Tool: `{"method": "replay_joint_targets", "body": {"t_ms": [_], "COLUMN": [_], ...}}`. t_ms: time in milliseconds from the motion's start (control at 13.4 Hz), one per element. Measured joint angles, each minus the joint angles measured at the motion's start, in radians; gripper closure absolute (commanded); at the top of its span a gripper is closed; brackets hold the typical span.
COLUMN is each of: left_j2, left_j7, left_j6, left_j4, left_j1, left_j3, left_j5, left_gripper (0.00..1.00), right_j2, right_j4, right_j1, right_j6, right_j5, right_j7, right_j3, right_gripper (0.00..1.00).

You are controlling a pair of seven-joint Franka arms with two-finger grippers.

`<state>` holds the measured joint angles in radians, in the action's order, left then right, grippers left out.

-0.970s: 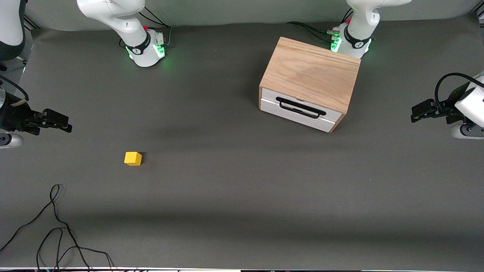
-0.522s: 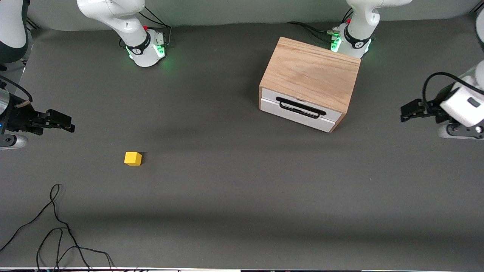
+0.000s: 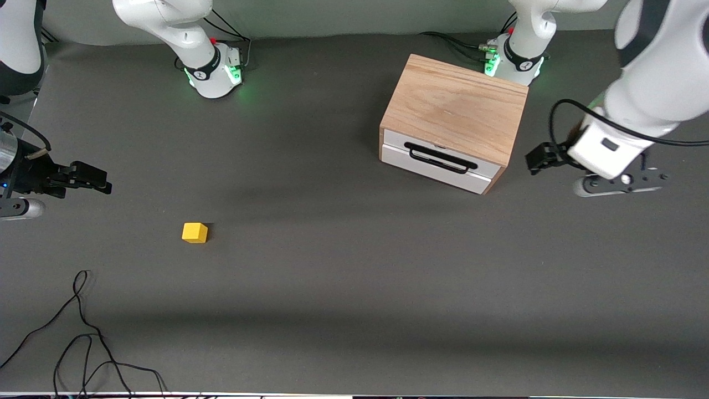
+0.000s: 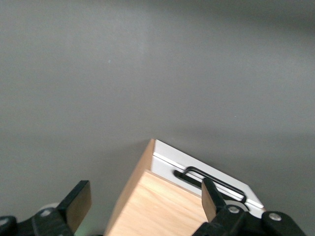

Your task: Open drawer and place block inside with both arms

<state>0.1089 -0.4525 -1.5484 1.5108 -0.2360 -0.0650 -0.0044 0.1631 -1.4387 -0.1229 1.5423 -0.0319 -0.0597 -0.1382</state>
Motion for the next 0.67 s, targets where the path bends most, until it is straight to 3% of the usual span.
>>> {"method": "replay_joint_targets", "body": {"t_ms": [672], "left_j2": [0.011], "left_j7": [-0.763], "left_j6": [-0.082], "left_j4": [0.051], "left_j1": [-0.238], "left_j3": [-0.007], "left_j5": [-0.035], "left_gripper": [0.00], "right_j2": [0.026], "right_j4": [-0.003], "right_j1": [0.000], "right_j6": [0.006], "right_j5": [0.000], "right_j7": [0.000], "right_j3": [-0.001], "right_gripper": [0.00]}}
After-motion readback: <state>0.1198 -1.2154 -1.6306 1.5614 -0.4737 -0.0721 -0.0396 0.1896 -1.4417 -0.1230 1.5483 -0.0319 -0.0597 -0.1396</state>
